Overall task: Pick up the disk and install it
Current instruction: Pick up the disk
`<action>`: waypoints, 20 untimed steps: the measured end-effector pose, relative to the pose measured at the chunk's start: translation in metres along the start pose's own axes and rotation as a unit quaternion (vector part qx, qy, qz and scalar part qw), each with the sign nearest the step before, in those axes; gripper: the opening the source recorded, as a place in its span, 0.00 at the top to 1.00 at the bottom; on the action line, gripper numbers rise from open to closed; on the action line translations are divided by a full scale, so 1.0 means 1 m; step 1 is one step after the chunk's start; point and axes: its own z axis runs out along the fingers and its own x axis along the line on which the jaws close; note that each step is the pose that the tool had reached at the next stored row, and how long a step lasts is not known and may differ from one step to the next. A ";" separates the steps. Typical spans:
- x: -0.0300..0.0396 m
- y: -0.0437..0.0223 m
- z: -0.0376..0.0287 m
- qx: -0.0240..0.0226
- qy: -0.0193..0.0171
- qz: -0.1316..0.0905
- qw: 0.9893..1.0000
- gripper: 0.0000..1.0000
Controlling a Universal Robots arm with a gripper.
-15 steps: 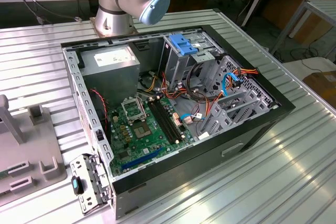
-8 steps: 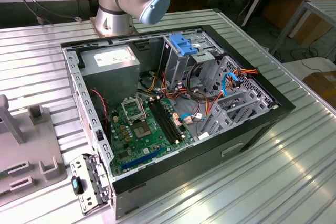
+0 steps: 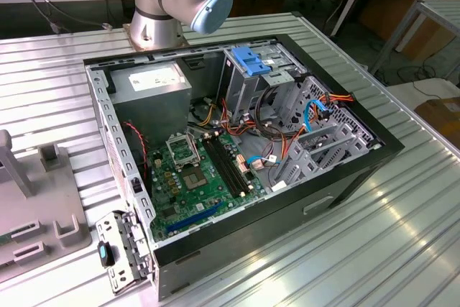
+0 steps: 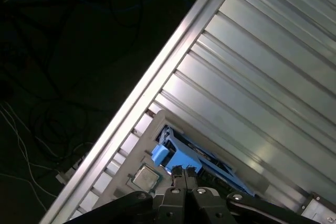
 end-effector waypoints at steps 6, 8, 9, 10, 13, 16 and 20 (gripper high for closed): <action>0.0000 0.0000 0.0000 0.000 0.000 -0.019 1.000 0.89; 0.0000 0.0000 0.0000 0.000 0.000 -0.025 1.000 0.89; 0.0000 0.0000 0.0000 0.000 0.000 -0.027 1.000 0.89; 0.0000 0.0000 0.0000 0.000 0.000 -0.029 1.000 0.89; 0.0000 0.0000 0.0000 0.000 0.000 -0.037 0.999 0.89; 0.0000 0.0000 0.0000 0.000 0.000 -0.046 0.999 0.89; 0.0000 0.0000 0.0000 0.000 0.000 -0.062 0.998 0.89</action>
